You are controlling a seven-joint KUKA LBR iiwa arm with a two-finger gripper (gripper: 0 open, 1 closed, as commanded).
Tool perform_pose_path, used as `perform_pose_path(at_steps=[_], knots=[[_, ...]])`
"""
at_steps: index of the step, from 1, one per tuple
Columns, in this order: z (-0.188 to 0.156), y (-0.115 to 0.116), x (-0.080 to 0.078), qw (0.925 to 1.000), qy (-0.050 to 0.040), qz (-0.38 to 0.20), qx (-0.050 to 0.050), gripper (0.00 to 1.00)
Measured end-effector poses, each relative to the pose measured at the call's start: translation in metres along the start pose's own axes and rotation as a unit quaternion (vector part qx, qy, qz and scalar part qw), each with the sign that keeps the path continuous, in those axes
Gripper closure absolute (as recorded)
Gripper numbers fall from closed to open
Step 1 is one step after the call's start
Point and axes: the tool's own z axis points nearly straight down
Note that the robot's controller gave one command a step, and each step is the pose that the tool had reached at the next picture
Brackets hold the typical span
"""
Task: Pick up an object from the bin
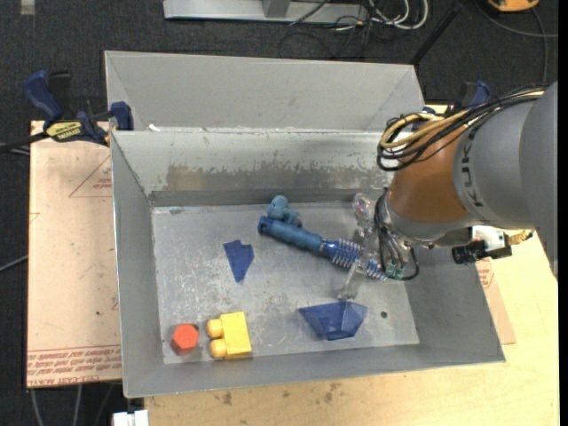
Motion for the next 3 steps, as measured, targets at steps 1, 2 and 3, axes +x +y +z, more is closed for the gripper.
perform_pose_path(at_steps=[1,2,3], knots=[[0.0,0.001,0.0,1.0,-0.0007,-0.001,0.0,0.0],[0.0,0.001,0.0,1.0,0.0001,-0.001,0.0,1.0],[-0.027,0.001,0.0,1.0,-0.0018,-0.002,0.0,1.0]])
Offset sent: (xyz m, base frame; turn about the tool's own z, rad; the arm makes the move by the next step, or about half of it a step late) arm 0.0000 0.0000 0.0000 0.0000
